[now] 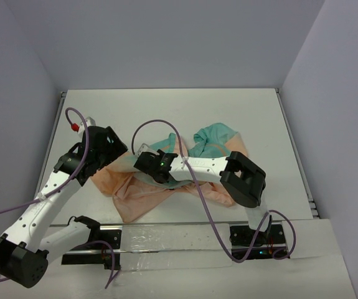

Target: Zip up the jacket

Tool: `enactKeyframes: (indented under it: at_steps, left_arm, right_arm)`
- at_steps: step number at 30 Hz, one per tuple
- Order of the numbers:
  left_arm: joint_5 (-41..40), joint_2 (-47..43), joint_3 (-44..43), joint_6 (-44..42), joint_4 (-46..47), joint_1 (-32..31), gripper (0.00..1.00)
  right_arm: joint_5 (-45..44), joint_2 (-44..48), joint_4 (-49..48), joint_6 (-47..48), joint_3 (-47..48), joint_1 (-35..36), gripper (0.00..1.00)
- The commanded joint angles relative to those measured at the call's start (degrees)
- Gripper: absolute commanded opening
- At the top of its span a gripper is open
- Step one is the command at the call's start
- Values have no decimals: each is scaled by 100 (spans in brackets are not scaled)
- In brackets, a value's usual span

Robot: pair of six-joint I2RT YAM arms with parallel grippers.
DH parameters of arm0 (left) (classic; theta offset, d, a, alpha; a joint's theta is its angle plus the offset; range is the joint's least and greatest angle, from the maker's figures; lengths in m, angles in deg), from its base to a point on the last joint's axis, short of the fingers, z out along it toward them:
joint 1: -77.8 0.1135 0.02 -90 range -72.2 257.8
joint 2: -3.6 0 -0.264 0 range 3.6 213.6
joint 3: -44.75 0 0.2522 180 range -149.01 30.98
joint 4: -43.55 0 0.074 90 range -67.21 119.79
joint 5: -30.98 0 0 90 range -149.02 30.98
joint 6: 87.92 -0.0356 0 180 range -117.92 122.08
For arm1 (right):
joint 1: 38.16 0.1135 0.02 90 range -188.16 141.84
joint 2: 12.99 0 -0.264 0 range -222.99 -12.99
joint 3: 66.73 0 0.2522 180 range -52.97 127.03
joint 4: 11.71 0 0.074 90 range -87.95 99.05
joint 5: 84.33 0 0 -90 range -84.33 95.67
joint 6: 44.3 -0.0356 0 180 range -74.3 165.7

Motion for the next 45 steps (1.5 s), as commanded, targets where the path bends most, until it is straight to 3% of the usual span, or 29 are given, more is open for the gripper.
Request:
enactKeyframes:
  at_steps: [1, 35, 39, 41, 42, 45]
  left_arm:
    - [35, -112, 3, -21, 179, 36, 88]
    - [256, -73, 79, -4, 316, 36, 89]
    - [258, -93, 84, -9, 318, 36, 89]
    - [247, -108, 119, -12, 339, 36, 89]
    - [263, -108, 141, -23, 394, 36, 89]
    - [451, -48, 214, -62, 519, 36, 89]
  right_arm:
    - [-286, -51, -242, 0, 270, -40, 53]
    - [-248, -204, -354, -73, 589, -194, 44]
    - [-288, -225, -364, -104, 600, -199, 30]
    - [-261, -175, -368, -137, 585, -199, 8]
    - [-245, -125, -351, -269, 585, -199, 2]
    - [-21, 141, -403, -399, 476, -211, 0]
